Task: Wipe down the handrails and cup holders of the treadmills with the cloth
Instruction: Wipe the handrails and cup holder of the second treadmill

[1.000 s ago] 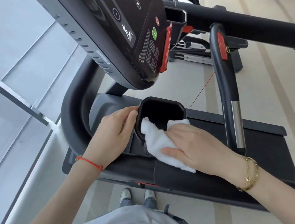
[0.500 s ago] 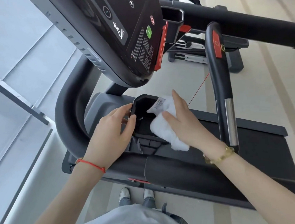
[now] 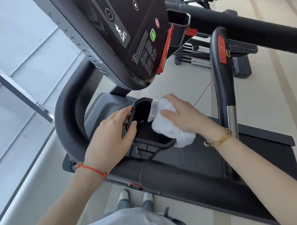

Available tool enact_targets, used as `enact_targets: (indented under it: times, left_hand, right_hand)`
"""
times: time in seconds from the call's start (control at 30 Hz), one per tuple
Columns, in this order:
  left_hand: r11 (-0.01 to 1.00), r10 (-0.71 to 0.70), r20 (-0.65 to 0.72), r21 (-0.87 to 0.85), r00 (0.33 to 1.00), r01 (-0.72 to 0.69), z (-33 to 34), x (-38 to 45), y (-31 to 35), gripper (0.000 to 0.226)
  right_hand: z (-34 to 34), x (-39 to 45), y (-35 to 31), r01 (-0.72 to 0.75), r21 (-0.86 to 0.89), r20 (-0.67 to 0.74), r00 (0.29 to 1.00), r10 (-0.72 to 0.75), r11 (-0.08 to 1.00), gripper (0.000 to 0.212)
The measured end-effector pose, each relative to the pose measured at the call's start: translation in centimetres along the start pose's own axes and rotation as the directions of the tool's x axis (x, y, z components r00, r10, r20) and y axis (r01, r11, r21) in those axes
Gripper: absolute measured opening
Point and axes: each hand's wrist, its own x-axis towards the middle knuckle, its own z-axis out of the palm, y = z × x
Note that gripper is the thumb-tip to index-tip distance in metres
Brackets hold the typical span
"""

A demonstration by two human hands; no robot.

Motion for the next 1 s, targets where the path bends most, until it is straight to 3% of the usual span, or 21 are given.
enact_targets:
  times: [0.23, 0.33, 0.6, 0.8, 1.0]
  left_hand:
    - [0.999, -0.014, -0.015, 0.032, 1.000, 0.014, 0.0, -0.1, 0.1, 0.044]
    - [1.000, -0.018, -0.022, 0.019, 1.000, 0.019, -0.1, -0.1, 0.3, 0.043]
    - [1.000, -0.023, -0.043, -0.008, 0.999, 0.023, -0.2, -0.2, 0.5, 0.042]
    - [1.000, -0.024, -0.036, -0.005, 0.999, 0.024, -0.1, -0.2, 0.5, 0.043]
    - [1.000, -0.028, -0.040, -0.010, 0.999, 0.028, -0.2, -0.2, 0.4, 0.043]
  right_hand:
    - [0.9, 3.3, -2.2, 0.245, -0.305, 0.019, 0.968, -0.252, 0.920, 0.035]
    - [1.5, 3.4, -2.0, 0.289, -0.344, -0.001, 0.951, -0.308, 0.893, 0.037]
    - [1.4, -0.2, 1.6, 0.303, -0.168, -0.083, 0.944, -0.320, 0.938, 0.049]
    - [1.2, 2.6, -1.6, 0.312, -0.391, -0.008, 0.940, -0.342, 0.866, 0.037]
    - [1.4, 1.8, -1.1, 0.264, -0.374, -0.077, 0.947, -0.313, 0.889, 0.038]
